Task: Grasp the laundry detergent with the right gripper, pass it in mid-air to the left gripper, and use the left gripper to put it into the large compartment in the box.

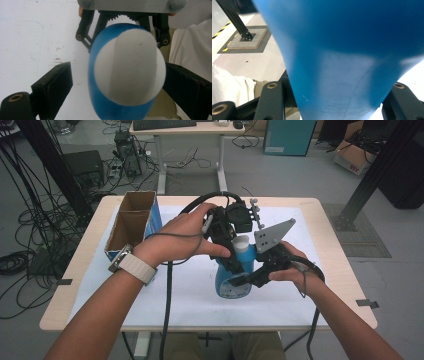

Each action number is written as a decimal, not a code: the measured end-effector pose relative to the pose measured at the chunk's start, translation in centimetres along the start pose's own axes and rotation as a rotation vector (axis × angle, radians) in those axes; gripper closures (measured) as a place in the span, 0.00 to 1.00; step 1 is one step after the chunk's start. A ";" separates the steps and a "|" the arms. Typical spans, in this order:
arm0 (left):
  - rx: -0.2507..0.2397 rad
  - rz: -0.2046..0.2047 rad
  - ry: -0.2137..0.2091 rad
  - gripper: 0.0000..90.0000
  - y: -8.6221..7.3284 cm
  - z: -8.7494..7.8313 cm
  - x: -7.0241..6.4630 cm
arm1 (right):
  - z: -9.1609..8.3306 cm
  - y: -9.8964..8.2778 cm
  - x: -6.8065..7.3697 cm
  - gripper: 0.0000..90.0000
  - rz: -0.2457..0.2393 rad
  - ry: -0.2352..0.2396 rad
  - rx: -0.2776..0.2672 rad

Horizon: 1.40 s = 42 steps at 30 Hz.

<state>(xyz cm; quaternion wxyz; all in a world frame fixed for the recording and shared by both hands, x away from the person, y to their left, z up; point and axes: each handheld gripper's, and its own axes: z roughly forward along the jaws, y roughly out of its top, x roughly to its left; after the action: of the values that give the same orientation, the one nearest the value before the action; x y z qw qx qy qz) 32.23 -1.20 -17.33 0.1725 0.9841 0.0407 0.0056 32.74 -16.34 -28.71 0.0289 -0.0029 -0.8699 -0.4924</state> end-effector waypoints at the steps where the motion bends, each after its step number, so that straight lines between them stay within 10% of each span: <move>1: -0.002 -0.002 0.000 0.12 0.0 0.2 0.0 | 0.0 0.0 0.0 0.48 0.002 0.002 0.001; 42: 0.031 0.022 -0.079 0.41 0.4 1.8 0.3 | 0.3 -0.5 0.2 0.48 0.008 0.025 0.026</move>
<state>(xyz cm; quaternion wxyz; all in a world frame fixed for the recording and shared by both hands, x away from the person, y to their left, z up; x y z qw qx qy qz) 32.64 -2.15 -18.86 0.1585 0.9866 0.0232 -0.0320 32.54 -16.31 -29.29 0.0416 0.0003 -0.8758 -0.4810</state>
